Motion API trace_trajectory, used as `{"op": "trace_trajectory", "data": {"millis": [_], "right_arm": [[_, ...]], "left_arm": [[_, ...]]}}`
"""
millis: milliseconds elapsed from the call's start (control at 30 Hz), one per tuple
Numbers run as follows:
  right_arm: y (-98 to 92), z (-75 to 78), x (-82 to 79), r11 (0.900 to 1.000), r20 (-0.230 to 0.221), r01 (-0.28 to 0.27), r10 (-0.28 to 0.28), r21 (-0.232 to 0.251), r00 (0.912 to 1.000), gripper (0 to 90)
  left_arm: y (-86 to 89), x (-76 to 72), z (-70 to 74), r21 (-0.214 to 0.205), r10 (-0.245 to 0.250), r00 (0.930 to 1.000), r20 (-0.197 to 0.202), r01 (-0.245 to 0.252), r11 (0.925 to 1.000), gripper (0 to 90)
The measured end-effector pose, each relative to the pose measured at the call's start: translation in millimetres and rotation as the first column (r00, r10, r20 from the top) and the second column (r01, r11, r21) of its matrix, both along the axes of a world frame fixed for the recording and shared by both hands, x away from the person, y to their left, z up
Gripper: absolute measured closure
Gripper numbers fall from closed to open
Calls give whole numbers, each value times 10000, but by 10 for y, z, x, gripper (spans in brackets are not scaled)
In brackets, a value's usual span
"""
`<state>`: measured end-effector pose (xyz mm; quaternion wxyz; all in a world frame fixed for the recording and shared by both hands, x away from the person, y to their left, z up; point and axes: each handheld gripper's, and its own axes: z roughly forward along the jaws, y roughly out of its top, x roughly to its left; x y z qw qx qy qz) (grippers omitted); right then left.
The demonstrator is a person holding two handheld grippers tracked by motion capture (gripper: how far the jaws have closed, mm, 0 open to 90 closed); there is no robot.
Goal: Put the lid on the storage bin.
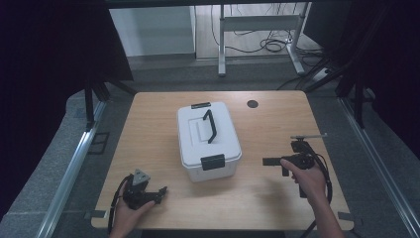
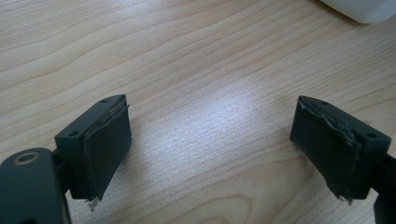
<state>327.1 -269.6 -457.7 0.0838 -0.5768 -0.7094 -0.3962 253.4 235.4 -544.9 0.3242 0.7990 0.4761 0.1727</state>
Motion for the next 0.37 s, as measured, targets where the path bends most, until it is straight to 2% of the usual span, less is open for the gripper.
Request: {"op": "trace_trajectory", "data": {"millis": [100,367], "right_arm": [[-56,-40,-25,9998,-32,124,-125,-184,9999,384],[-41,-96,13,9999,37,21,-21,130,10000,382]], "left_arm": [[-1,0,0,-5,4,10000,2,-4,10000,122],[-5,2,0,3,59,10000,-3,-59,10000,121]]}}
